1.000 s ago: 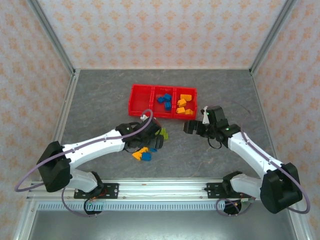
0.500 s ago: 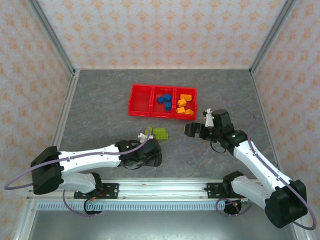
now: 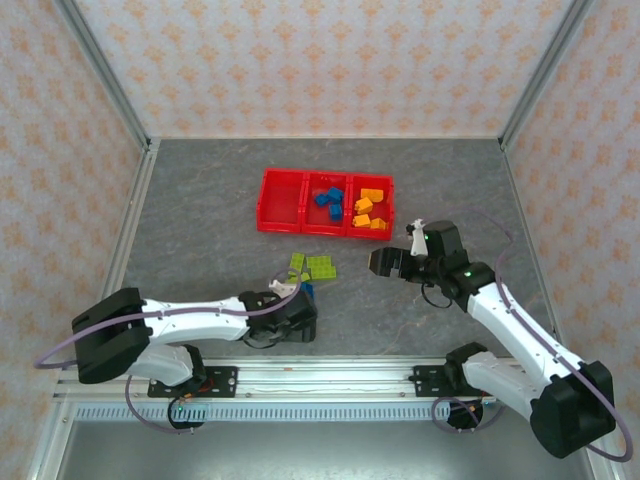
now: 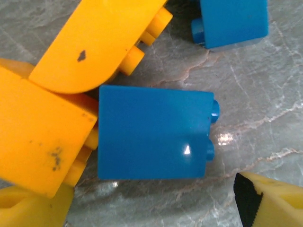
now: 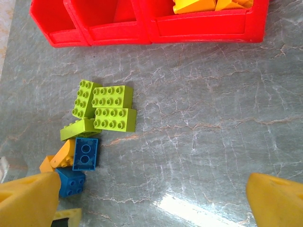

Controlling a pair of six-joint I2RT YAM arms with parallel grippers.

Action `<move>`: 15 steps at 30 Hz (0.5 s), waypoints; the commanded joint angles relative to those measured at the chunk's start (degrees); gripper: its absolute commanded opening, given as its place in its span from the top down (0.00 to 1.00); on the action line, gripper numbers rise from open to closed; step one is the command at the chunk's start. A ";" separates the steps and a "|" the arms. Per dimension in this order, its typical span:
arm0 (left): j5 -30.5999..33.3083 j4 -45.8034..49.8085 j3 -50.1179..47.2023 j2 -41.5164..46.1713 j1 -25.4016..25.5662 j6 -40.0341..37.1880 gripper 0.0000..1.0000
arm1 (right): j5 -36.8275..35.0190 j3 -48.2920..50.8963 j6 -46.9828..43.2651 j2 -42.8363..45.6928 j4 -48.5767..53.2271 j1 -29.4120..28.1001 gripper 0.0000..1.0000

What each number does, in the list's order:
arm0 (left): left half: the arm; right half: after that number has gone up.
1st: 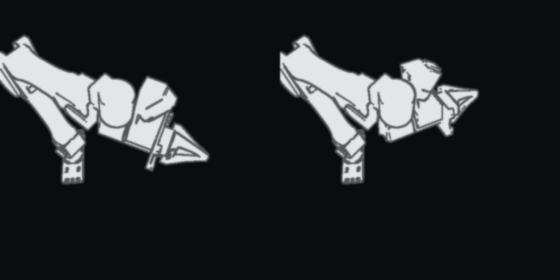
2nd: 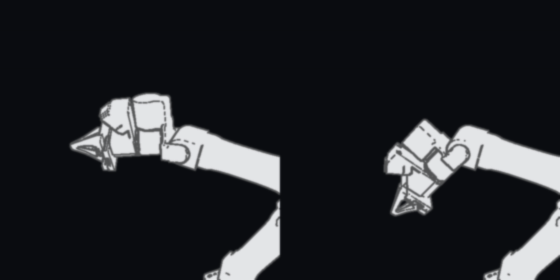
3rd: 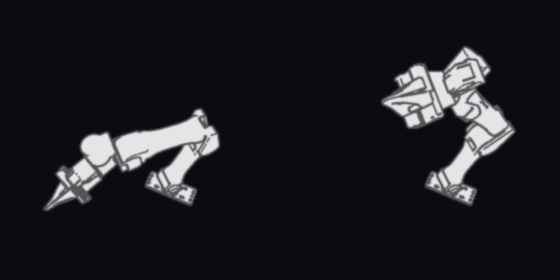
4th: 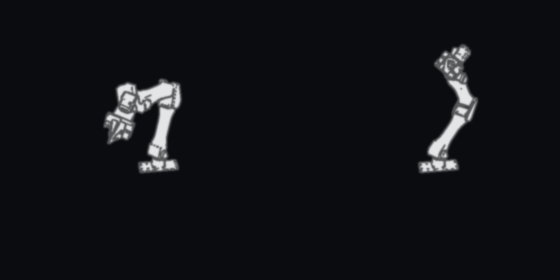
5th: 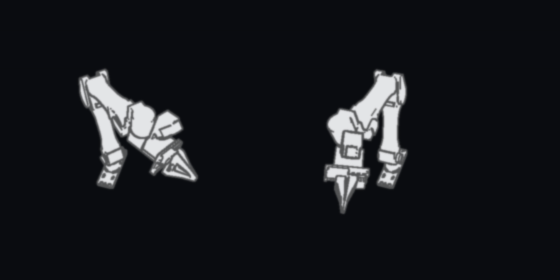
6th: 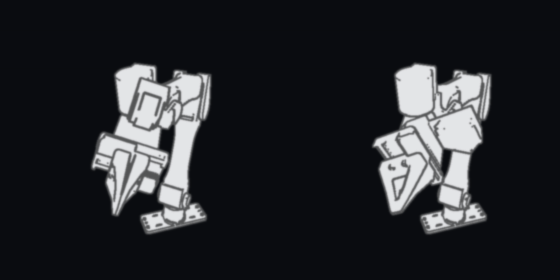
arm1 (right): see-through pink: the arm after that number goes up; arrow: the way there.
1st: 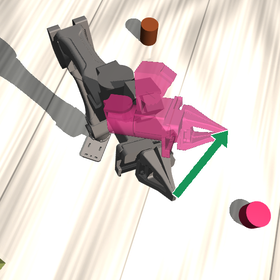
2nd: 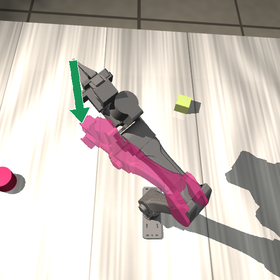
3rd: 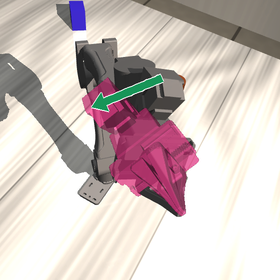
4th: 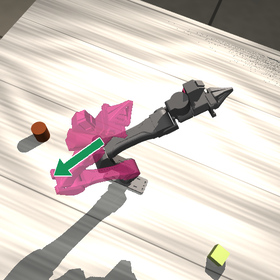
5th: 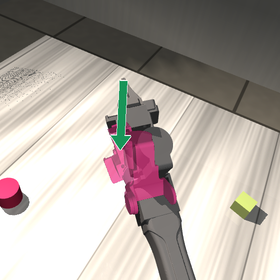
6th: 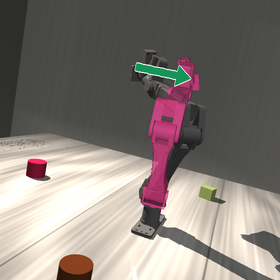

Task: Sort the legos into containers by color
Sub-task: Pick up the lego from the middle-left of the table.

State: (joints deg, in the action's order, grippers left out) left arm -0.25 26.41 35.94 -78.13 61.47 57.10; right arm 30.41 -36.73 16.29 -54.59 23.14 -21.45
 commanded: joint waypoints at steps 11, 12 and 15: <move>0.25 -8.77 4.98 -2.88 -9.22 -7.22 0.10 | -2.66 0.45 0.57 2.65 0.18 -0.17 0.00; 0.50 -8.92 5.74 -3.30 -9.72 -7.65 0.10 | -2.80 0.52 0.60 2.65 0.20 -0.22 0.00; 1.37 -8.71 8.05 -4.80 -10.54 -8.79 0.10 | -3.29 0.49 0.71 2.64 0.24 -0.25 0.00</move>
State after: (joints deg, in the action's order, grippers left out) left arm -1.87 20.58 41.32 -81.82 51.31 51.16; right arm 28.84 -36.73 16.47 -52.64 23.18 -21.45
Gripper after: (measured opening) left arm 0.904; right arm 0.998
